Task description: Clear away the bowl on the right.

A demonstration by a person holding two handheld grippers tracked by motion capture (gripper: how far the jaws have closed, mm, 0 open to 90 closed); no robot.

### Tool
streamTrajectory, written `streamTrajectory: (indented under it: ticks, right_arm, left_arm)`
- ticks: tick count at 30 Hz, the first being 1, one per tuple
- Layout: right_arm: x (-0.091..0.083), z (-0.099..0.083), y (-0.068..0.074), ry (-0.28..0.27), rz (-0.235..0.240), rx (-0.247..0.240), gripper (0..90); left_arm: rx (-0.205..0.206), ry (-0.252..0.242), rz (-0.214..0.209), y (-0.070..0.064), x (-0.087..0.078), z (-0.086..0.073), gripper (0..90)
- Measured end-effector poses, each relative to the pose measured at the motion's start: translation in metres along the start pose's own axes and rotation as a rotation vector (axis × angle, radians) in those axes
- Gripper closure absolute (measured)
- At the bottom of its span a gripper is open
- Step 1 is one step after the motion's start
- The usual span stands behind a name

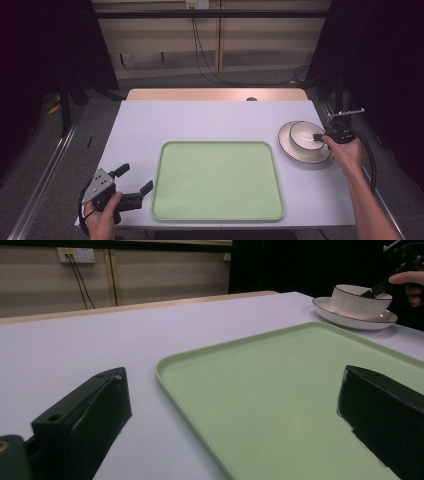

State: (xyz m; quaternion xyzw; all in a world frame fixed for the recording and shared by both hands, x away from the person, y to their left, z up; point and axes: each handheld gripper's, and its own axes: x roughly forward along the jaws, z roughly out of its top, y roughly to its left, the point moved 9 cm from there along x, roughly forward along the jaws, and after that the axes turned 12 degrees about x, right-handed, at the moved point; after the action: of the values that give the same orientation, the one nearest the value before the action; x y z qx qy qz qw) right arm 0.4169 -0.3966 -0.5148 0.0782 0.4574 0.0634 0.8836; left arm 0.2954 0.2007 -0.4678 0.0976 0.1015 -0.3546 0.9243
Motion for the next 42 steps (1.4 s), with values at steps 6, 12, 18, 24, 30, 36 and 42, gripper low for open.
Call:
streamTrajectory:
  ticks: [6, 12, 18, 24, 30, 36, 42]
  right_arm:
    - [0.0002, 0.0004, -0.0004, -0.005, 0.016, 0.033, 81.2]
    - [-0.0006, 0.0002, 0.0019, -0.001, 0.040, 0.062, 82.9]
    - [-0.0008, 0.0000, 0.0020, -0.001, 0.045, 0.075, 83.0]
    - [-0.0011, -0.0008, 0.0035, 0.001, 0.053, 0.098, 83.1]
    - [-0.0019, -0.0007, 0.0041, -0.001, 0.067, 0.107, 83.0]
    - [-0.0035, 0.0008, 0.0053, -0.011, 0.075, 0.095, 82.9]
    - [-0.0063, 0.0027, 0.0046, -0.026, 0.080, 0.099, 82.7]
  left_arm:
    - [0.005, 0.004, 0.001, 0.0003, -0.0002, -0.0003, 0.8]
    - [0.004, 0.001, 0.000, 0.0000, -0.0004, 0.0002, 0.8]
    - [0.003, 0.001, 0.003, 0.0005, -0.0005, 0.0000, 0.8]
    - [0.004, 0.003, 0.006, 0.0007, -0.0006, -0.0002, 0.8]
    - [0.004, 0.002, -0.003, 0.0001, -0.0002, -0.0001, 0.8]
    - [0.007, 0.001, -0.001, 0.0007, -0.0003, -0.0001, 0.7]
    - [0.004, 0.003, -0.002, 0.0005, -0.0001, -0.0004, 0.8]
